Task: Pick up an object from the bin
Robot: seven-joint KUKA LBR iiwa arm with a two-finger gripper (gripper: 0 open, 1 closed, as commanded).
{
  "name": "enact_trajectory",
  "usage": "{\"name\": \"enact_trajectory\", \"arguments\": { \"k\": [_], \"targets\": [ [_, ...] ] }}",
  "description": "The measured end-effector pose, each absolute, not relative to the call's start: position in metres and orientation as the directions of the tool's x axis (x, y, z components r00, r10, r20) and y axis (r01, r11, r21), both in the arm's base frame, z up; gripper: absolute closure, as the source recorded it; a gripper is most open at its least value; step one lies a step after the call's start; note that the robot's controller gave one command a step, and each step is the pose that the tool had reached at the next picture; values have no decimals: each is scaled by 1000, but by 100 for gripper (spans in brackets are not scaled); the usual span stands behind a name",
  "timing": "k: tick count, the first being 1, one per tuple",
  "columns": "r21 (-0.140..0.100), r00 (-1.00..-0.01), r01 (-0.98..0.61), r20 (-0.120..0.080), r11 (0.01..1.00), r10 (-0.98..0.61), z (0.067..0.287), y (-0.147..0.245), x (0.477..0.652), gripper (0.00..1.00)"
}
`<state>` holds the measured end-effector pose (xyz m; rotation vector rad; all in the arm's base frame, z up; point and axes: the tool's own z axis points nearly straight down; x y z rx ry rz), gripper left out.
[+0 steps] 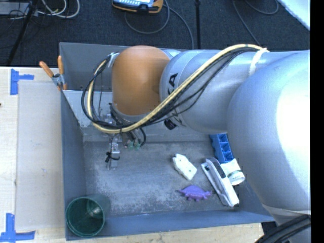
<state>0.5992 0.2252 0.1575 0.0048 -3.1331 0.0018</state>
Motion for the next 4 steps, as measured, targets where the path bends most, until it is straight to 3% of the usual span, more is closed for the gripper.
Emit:
{"name": "enact_trajectory", "arguments": {
  "k": [1,2,3,4],
  "targets": [
    [0,-1000,1,1,1000,1,163,224,601,0],
    [3,-996,-89,-1,996,-89,142,206,607,0],
    [-3,-955,-296,4,955,-296,113,191,612,0],
    [5,-950,-312,-1,950,-312,90,177,615,0]
  ]
}}
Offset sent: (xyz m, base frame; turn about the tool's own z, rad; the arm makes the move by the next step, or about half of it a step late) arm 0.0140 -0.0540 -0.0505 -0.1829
